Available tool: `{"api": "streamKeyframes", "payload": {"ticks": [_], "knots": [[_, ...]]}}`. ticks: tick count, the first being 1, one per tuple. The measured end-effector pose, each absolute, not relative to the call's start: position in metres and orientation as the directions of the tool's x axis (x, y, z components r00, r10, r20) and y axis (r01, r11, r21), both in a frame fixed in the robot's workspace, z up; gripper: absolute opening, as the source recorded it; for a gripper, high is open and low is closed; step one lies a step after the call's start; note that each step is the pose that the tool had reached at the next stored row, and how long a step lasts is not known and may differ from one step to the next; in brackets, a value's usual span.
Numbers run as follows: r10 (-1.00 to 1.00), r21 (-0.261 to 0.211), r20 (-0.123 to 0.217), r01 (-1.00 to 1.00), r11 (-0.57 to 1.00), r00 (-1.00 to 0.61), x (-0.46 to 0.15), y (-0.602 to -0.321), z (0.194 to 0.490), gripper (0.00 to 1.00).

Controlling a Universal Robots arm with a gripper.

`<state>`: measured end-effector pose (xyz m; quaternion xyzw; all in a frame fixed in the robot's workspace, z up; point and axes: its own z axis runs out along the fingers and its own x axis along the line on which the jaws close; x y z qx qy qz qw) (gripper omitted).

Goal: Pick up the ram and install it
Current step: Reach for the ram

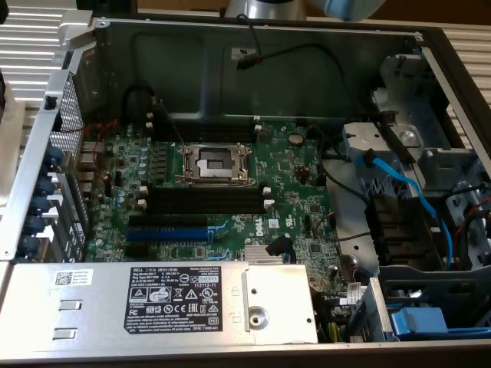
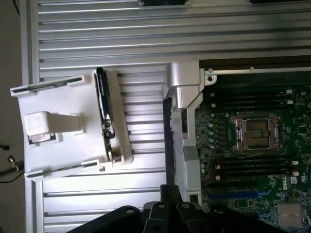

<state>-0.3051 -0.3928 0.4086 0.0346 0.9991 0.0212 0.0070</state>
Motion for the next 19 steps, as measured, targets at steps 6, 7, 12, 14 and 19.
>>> {"api": "streamKeyframes", "payload": {"ticks": [6,7,12,14,19], "knots": [[0.070,0.043,-0.013,0.069,0.997,-0.998,-0.332,-0.393,0.409,0.10],[0.069,0.043,-0.013,0.069,0.997,-0.998,-0.337,-0.393,0.409,0.10],[0.069,0.043,-0.012,0.069,0.997,-0.998,-0.359,-0.393,0.409,0.10],[0.069,0.043,-0.012,0.069,0.997,-0.998,-0.369,-0.393,0.409,0.10],[0.070,0.043,-0.011,0.069,0.997,-0.998,-0.391,-0.392,0.409,0.10]]}}
